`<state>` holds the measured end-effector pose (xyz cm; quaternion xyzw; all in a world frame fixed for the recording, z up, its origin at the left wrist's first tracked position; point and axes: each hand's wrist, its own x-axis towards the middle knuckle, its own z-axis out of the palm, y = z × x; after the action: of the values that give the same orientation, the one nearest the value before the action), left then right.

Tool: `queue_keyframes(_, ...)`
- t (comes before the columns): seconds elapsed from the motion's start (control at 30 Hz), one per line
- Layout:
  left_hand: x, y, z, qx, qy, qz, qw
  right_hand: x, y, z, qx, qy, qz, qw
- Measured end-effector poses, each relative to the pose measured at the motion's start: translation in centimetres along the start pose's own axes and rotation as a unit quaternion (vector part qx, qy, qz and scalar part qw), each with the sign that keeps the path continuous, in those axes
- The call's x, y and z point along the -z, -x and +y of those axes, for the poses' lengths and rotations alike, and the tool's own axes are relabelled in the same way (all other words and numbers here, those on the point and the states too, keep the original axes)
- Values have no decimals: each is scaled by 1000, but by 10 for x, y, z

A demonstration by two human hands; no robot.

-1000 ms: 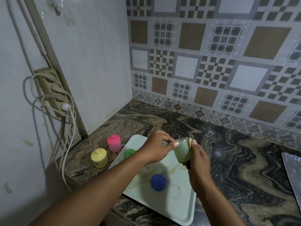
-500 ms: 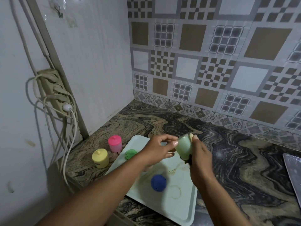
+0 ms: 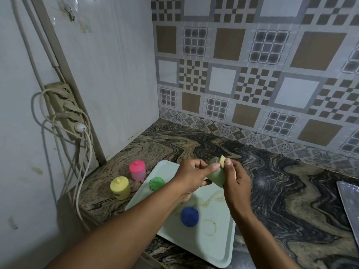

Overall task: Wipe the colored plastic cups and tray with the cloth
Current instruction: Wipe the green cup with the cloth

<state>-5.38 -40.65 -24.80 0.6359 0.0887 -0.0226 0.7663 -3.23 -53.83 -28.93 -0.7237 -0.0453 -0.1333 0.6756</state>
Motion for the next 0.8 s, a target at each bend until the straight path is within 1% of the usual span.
queue_keyframes(0.03, 2, 1, 0, -21, -6, -11, 1000, 1, -2, -2, -33, -35, 0, 999)
queue_keyframes(0.07, 4, 2, 0, -44, -23, -26, 998, 2, -5, -8, -111, -97, -10, 989)
queue_keyframes(0.13, 12, 3, 0, -78, -92, -48, 992, 3, -7, -21, -286, -214, -62, 932)
queue_keyframes(0.17, 16, 3, -1, -83, -122, -54, 988, 3, -8, -23, -327, -236, -71, 912)
queue_keyframes(0.2, 20, 2, -2, -77, -130, -56, 987, 3, -7, -23, -326, -230, -58, 915)
queue_keyframes(0.23, 22, 2, -1, -68, -111, -57, 990, 1, -6, -22, -280, -199, -32, 938)
queue_keyframes(0.27, 22, 1, 0, -42, -73, -53, 995, -1, -3, -21, -201, -152, -2, 968)
queue_keyframes(0.3, 18, 1, 2, 3, -25, -47, 999, -2, -1, -20, -99, -85, 16, 991)
queue_keyframes(0.33, 14, 0, 4, 50, 9, -38, 998, -3, 1, -18, 7, -5, 14, 1000)
queue_keyframes(0.37, 8, 0, 5, 78, 24, -24, 996, -3, 3, -16, 87, 62, 1, 994)
queue_keyframes(0.4, 5, -2, 4, 83, 22, -9, 996, -5, 4, -13, 122, 90, -11, 988)
queue_keyframes(0.43, 4, -4, 2, 66, 12, 5, 998, -7, 5, -14, 114, 81, -20, 990)
queue_keyframes(0.5, 7, -4, -2, -4, -26, 17, 1000, -9, 5, -22, 25, -11, -34, 999)
queue_keyframes(0.57, 15, 0, -8, -51, -80, -7, 995, -11, 3, -25, -83, -94, -46, 991)
queue_keyframes(0.6, 18, -1, -11, -55, -84, -21, 995, -11, 3, -26, -102, -101, -45, 989)
queue_keyframes(0.63, 17, 1, -11, -47, -54, -29, 997, -11, 2, -25, -90, -88, -35, 991)
queue_keyframes(0.7, 11, 1, -5, -2, 26, -22, 999, -11, 4, -22, -3, -32, -18, 999)
queue_keyframes(0.73, 7, 1, 0, 45, 52, -13, 998, -11, 6, -20, 53, 6, -21, 998)
queue_keyframes(0.77, 4, 2, 5, 96, 60, -2, 994, -11, 8, -18, 105, 42, -30, 993)
queue_keyframes(0.8, 3, 1, 8, 129, 57, 9, 990, -10, 10, -16, 144, 71, -42, 986)
